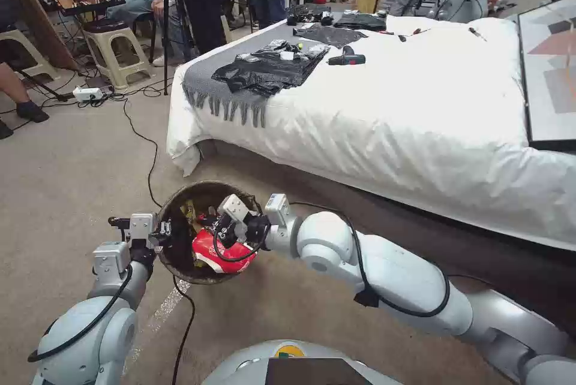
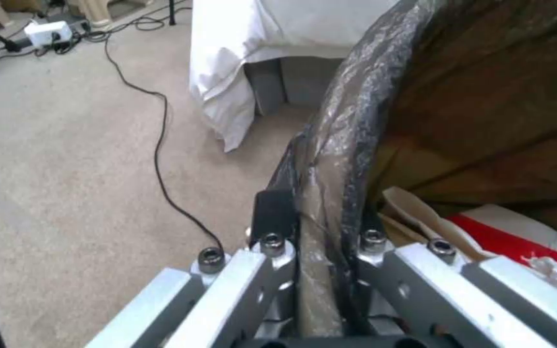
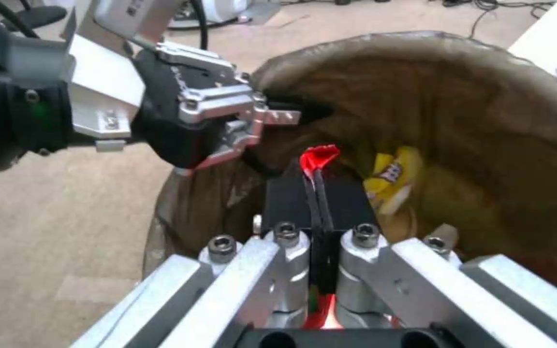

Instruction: Pick up the trash bin, then pick up the garbage from the floor and place it into the trash bin.

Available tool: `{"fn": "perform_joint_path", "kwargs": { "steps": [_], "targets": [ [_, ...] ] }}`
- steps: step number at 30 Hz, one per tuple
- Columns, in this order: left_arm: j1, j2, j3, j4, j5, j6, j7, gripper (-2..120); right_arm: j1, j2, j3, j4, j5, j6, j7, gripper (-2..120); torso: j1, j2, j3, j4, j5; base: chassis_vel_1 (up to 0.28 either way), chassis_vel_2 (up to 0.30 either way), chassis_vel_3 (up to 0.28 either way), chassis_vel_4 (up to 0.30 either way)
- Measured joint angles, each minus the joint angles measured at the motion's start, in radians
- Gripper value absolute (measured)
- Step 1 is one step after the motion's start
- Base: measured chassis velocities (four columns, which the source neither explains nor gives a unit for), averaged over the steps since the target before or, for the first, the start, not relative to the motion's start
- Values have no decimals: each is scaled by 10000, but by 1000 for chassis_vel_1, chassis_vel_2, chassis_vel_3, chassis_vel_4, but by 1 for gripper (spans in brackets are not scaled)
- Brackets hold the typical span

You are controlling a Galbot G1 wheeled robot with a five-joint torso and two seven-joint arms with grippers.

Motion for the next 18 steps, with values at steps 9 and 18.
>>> {"fn": "perform_joint_path", "kwargs": {
  "steps": [9,18],
  "targets": [
    [-24,-21,37,31,18,0,5,3,141,454,-264,-175,-5,-69,318,19,0,0,0,0,1,0,0,0,0],
    [-18,-19,25,35,18,-1,9,3,226,627,-275,-306,-52,-64,414,46,0,0,0,0,1,0,0,0,0]
  ]
}}
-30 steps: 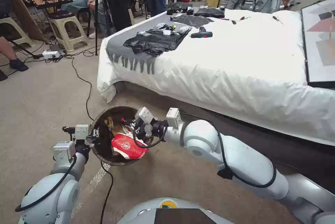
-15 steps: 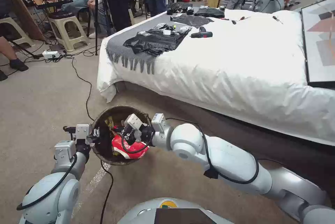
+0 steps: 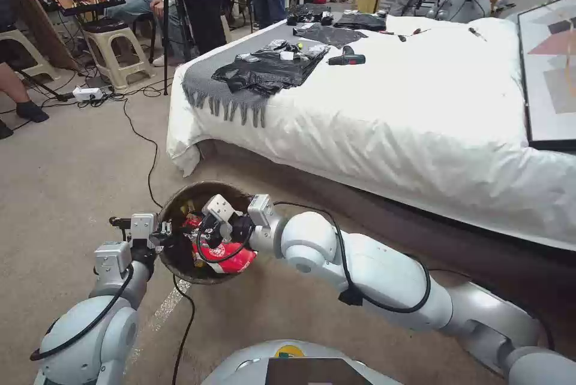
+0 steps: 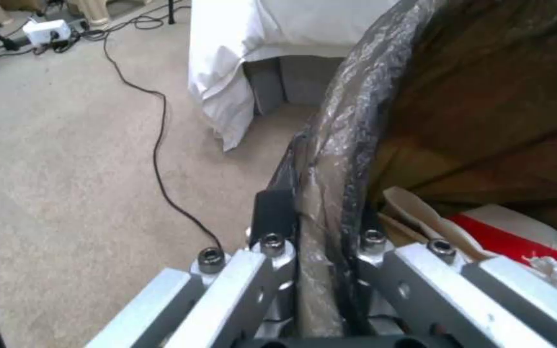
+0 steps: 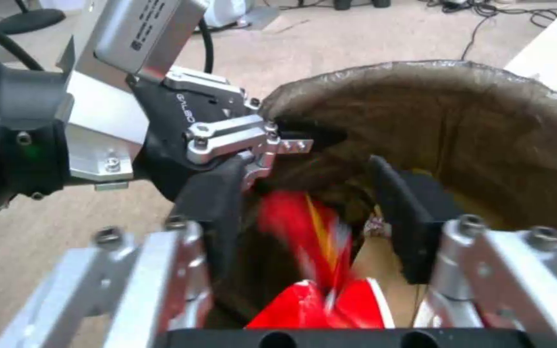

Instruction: Pick up the trash bin, then pick up the garbage from the floor and place it into the trash bin.

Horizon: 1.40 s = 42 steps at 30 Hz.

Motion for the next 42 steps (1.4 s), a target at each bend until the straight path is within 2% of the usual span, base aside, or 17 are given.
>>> {"fn": "perform_joint_path", "kwargs": {
  "steps": [2,3,4,5,7,9,12,18,42],
  "targets": [
    [-3,-1,0,2,0,-1,1,3,11,14,-1,-7,-4,0,13,59,0,0,0,0,0,0,0,0,0],
    [-3,-1,0,2,0,-1,1,3,11,14,-1,-7,-4,0,13,59,0,0,0,0,0,0,0,0,0],
    [-3,-2,-1,5,0,-1,2,3,20,20,0,-7,-4,0,20,65,0,0,0,0,0,0,0,0,0],
    [-5,-4,-1,7,0,-2,3,3,29,24,1,-8,-4,0,25,66,0,0,0,0,0,0,0,0,0],
    [-6,-10,-2,9,0,-3,3,3,42,27,16,-15,-9,4,41,78,0,1,0,0,0,0,0,0,0],
    [-5,-11,-2,11,0,-4,4,3,46,23,21,-15,-9,5,42,80,0,1,0,0,0,0,0,0,0],
    [-7,-12,-2,14,-1,-5,6,3,52,-10,48,-10,-9,7,48,96,0,1,0,0,0,0,0,0,0],
    [-19,-17,-10,24,-6,-6,6,3,52,-56,130,38,-9,35,112,100,0,1,0,0,1,0,0,0,0],
    [-60,-44,0,64,-12,-8,6,3,54,-523,694,586,369,45,230,100,0,0,0,0,1,0,0,0,0]
  ]
}}
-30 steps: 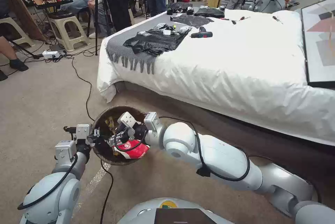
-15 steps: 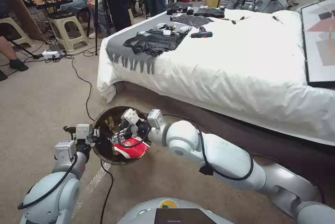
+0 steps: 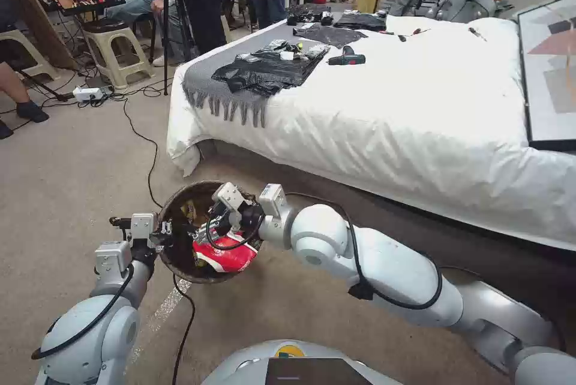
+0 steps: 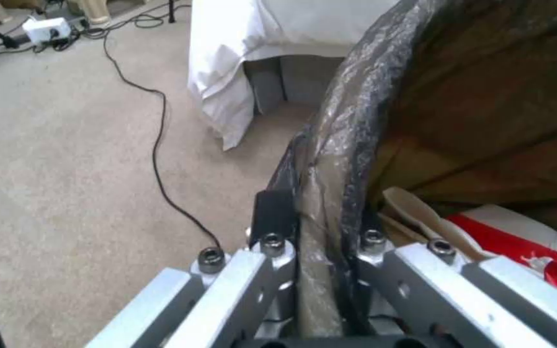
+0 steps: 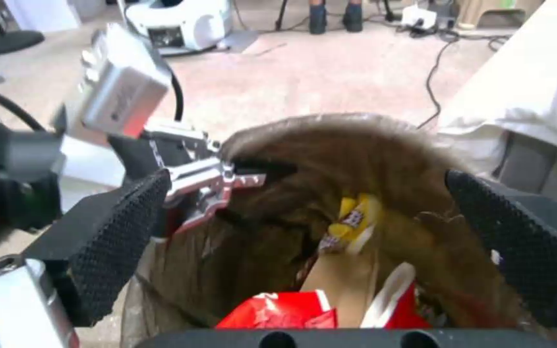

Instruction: Pick up the trash bin, then pick up the garbage from the floor and place it into the trash bin.

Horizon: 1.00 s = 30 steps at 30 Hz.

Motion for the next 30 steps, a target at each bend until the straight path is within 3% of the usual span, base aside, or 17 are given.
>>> {"fn": "perform_joint_path", "kwargs": {
  "steps": [11,21,30],
  "targets": [
    [-11,-10,-3,1,-12,0,0,3,-243,-647,1071,1053,713,249,494,100,0,0,0,1,0,0,0,0,0],
    [-9,-6,-5,0,-21,0,0,3,-1574,-1401,3060,1606,586,1046,504,100,0,0,0,0,2,0,0,0,0],
    [-6,9,-31,7,-38,-5,5,3,-4031,-1653,5466,1606,-547,1747,16,100,0,0,0,-2,2,0,0,0,0]
  ]
}}
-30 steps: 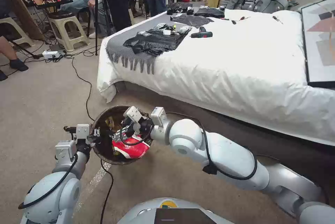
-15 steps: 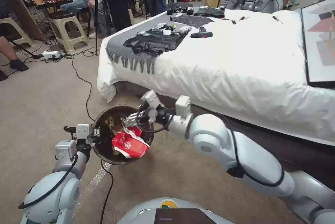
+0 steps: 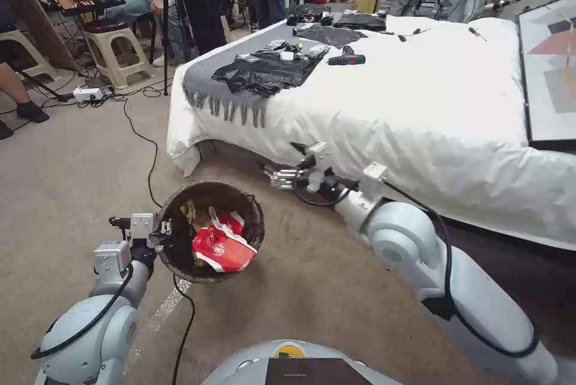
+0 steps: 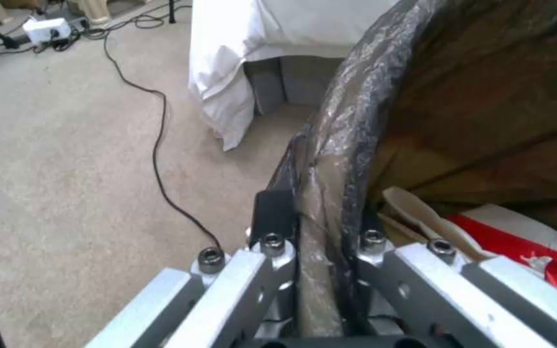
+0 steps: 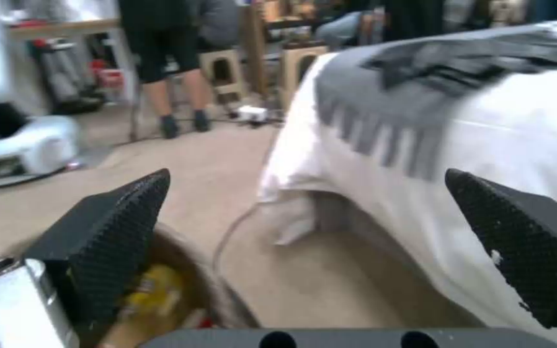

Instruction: Pick up the trash bin, then pick up the garbage from the floor and place it into the trash bin.

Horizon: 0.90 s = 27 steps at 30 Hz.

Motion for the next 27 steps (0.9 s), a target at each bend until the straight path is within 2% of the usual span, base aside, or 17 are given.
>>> {"fn": "perform_joint_path", "kwargs": {
  "steps": [4,10,13,17,20,21,25,27],
  "targets": [
    [-14,18,-4,34,-6,-6,4,3,-1560,87,1478,136,-934,392,-297,100,0,0,0,2,-1,0,0,0,0],
    [-15,43,-6,49,-28,-12,8,3,-2831,348,2399,178,-1945,958,-436,100,0,0,0,1,-1,0,0,0,0],
    [-19,63,-23,52,-76,-13,12,3,-3622,731,3062,42,-2745,1626,-433,100,0,0,0,6,-1,0,0,0,0],
    [-3,41,-25,49,-77,-15,15,3,-4278,1118,3625,-40,-3171,2177,-460,100,0,0,0,3,-2,0,0,0,0],
    [34,20,-34,19,-71,-29,19,3,-5521,2219,4641,-186,-4120,3174,-675,100,0,0,-1,-1,-1,0,0,0,0],
    [34,20,-34,19,-71,-29,19,3,-5521,2219,4641,-186,-4120,3174,-675,100,0,0,-1,-1,-1,0,0,0,0],
    [84,-18,12,4,-13,-60,25,3,-6795,3372,5656,-282,-5011,4144,-971,100,0,0,0,0,-3,0,0,0,0],
    [107,-28,19,-4,26,-74,29,3,-7066,3582,5840,-304,-5191,4399,-1041,100,0,0,-1,-1,-3,0,0,0,0]
  ]
}}
